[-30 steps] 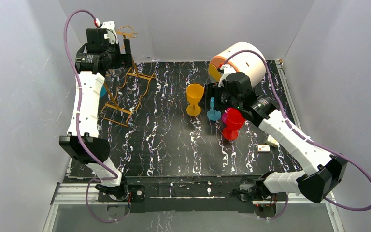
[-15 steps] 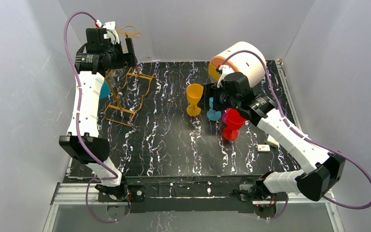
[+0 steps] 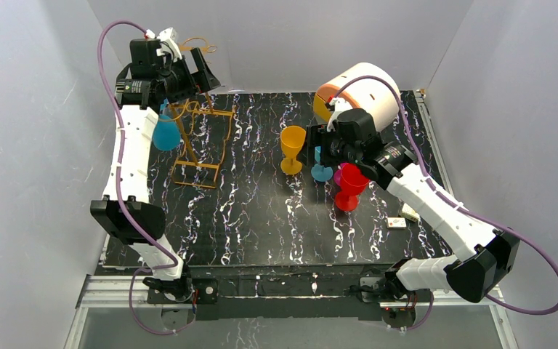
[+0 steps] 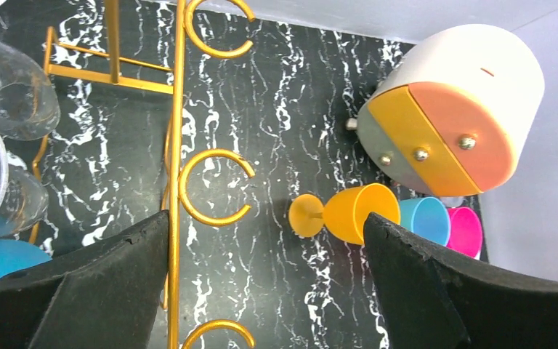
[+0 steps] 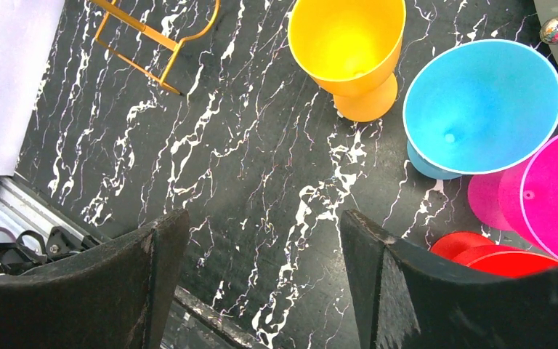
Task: Take the wine glass off the wine glass rack
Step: Adjust the wine rack at the center of the board.
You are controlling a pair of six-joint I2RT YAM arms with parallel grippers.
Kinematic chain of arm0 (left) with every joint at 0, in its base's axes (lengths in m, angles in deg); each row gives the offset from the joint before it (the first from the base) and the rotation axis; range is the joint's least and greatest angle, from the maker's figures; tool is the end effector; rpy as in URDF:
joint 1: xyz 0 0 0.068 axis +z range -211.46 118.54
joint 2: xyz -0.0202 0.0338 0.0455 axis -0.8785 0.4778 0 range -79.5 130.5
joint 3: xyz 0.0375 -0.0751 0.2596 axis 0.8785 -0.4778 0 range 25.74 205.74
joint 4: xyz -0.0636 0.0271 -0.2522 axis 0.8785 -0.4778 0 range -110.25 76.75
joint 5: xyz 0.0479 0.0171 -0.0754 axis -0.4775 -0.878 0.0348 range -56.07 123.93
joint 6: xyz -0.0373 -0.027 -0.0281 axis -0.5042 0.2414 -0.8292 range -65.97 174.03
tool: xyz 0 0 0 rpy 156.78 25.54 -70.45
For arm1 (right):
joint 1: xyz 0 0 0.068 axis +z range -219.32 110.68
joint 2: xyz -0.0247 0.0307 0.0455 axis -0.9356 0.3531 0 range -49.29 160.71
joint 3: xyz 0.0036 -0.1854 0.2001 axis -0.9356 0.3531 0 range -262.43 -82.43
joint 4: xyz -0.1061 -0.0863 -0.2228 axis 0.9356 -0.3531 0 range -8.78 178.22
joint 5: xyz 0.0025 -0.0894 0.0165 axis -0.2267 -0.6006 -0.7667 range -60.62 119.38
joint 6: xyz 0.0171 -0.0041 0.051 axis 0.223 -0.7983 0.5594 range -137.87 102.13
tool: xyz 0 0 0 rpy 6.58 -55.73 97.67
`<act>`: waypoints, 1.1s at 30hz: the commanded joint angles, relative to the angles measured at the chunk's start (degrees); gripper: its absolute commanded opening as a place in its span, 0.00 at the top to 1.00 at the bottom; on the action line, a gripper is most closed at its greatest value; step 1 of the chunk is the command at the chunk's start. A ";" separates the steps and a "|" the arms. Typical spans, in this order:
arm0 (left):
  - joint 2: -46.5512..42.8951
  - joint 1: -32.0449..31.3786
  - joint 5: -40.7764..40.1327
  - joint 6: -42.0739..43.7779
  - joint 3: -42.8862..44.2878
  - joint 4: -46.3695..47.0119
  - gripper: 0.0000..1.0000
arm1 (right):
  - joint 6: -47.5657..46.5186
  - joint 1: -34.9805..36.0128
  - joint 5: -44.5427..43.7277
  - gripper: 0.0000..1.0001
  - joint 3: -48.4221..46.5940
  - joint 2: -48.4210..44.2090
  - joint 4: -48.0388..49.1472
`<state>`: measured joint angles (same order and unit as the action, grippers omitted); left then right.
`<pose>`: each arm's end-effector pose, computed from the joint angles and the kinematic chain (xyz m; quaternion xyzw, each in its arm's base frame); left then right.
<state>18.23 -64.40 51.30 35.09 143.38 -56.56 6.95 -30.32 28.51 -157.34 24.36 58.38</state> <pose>0.3637 -0.0293 0.4720 -0.0329 0.8297 -0.2269 0.5089 0.2222 0.1793 0.3797 -0.1023 0.8536 0.2644 0.4370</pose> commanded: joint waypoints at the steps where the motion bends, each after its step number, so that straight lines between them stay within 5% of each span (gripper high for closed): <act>1: -0.85 -0.06 6.16 -4.08 1.17 3.65 0.02 | 0.45 -0.24 0.51 0.16 -2.05 -0.79 2.27; 19: -3.06 -0.05 13.69 -9.79 -1.59 11.04 0.02 | 0.93 -0.20 0.51 0.16 -1.91 -0.78 2.42; 30: -9.55 -0.05 8.92 -5.97 -4.58 17.94 0.02 | 1.36 -0.24 0.51 0.16 -2.30 -0.63 2.42; 33: -14.83 -0.07 0.51 -6.48 -10.33 21.84 0.02 | 1.32 -0.24 0.51 0.16 -2.53 -0.69 2.43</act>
<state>11.69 -64.31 59.73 27.90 137.96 -40.89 7.72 -30.32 28.53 -157.34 24.36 58.40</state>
